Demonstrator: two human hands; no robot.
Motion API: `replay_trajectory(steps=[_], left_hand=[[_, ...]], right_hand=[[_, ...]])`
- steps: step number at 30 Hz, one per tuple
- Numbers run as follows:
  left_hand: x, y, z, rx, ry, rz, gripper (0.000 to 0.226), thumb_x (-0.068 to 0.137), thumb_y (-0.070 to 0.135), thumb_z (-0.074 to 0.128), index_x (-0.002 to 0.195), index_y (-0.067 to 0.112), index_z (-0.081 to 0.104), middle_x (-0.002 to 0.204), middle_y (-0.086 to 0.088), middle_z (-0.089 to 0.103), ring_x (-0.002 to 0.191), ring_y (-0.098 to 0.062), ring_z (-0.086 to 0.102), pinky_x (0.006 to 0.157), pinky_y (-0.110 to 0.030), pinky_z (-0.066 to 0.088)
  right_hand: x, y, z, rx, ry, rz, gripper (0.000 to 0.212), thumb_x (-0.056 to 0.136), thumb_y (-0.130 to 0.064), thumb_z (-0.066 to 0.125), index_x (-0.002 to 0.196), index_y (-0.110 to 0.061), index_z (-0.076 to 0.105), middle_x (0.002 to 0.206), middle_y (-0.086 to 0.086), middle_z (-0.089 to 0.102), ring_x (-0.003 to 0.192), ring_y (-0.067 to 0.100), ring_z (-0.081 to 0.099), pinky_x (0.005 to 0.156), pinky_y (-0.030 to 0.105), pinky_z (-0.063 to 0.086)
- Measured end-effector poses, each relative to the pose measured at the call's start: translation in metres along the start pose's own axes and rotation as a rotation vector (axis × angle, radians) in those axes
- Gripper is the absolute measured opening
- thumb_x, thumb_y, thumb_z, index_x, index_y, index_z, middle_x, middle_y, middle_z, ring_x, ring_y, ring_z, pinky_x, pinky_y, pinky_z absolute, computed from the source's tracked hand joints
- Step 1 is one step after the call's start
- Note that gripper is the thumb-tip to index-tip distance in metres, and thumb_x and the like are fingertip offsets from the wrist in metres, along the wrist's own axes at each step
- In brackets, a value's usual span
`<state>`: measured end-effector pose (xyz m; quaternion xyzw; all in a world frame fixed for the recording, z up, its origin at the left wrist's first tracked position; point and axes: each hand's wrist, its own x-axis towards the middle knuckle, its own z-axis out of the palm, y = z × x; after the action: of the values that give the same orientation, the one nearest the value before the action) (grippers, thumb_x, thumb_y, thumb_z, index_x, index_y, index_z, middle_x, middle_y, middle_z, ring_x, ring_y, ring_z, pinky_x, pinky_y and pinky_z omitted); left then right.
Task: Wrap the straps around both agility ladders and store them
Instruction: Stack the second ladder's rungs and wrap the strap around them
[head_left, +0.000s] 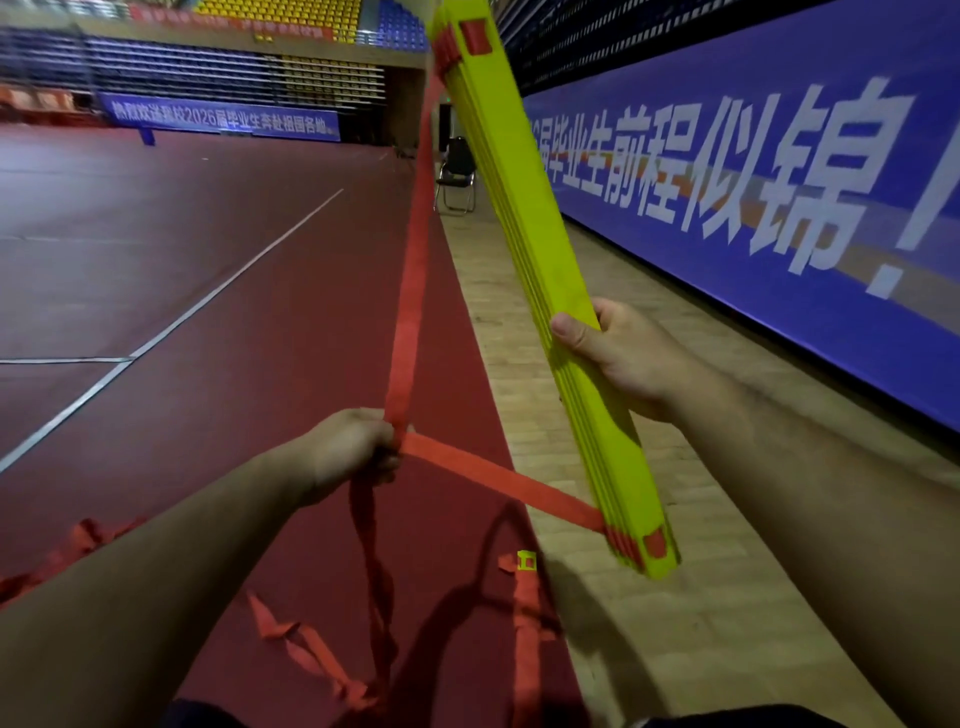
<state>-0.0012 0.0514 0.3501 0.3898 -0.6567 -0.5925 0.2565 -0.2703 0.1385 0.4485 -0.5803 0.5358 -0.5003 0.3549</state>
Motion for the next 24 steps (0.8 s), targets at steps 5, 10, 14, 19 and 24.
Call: replay_trajectory(steps=[5,10,14,19,24], left_hand=[[0.000,0.000,-0.007,0.074,0.025,0.045,0.038,0.100,0.045,0.051,0.078,0.014,0.050,0.059,0.000,0.042,0.057,-0.016,0.037,0.063,-0.032,0.042],[-0.001,-0.011,-0.003,0.314,-0.090,0.106,0.035,0.104,0.022,0.051,0.074,0.006,0.061,0.057,0.001,0.061,0.052,-0.009,0.053,0.052,-0.017,0.040],[0.010,-0.036,0.010,0.351,-0.124,0.047,0.025,0.104,0.015,0.050,0.082,0.011,0.063,0.059,0.002,0.063,0.051,-0.009,0.055,0.053,-0.019,0.042],[0.029,-0.082,0.024,0.303,0.005,0.053,0.029,0.105,0.026,0.046,0.095,0.012,0.070,0.058,0.004,0.054,0.057,-0.011,0.052,0.059,-0.027,0.048],[0.047,-0.121,0.039,0.270,0.140,0.118,0.030,0.107,0.032,0.041,0.101,0.020,0.069,0.054,0.005,0.051,0.053,-0.012,0.050,0.055,-0.030,0.048]], right_hand=[[0.000,0.015,0.005,0.065,0.045,0.035,0.012,0.098,-0.023,0.061,0.106,-0.015,0.055,0.091,0.018,0.070,0.063,0.027,0.069,0.057,0.038,0.060],[0.000,0.047,0.007,0.025,0.180,0.092,0.018,0.093,-0.016,0.071,0.106,-0.012,0.060,0.084,0.012,0.065,0.063,0.021,0.064,0.052,0.029,0.057],[-0.006,0.079,0.014,0.142,0.144,0.188,0.028,0.093,-0.005,0.068,0.111,-0.017,0.052,0.087,0.015,0.064,0.066,0.029,0.065,0.061,0.042,0.056],[-0.010,0.136,0.021,0.022,0.248,0.267,0.026,0.091,-0.011,0.071,0.101,-0.021,0.049,0.080,0.014,0.066,0.055,0.027,0.062,0.057,0.045,0.055],[-0.011,0.189,0.026,0.114,0.340,0.378,0.015,0.088,0.000,0.060,0.092,-0.014,0.054,0.071,0.014,0.060,0.053,0.028,0.058,0.059,0.047,0.052]])
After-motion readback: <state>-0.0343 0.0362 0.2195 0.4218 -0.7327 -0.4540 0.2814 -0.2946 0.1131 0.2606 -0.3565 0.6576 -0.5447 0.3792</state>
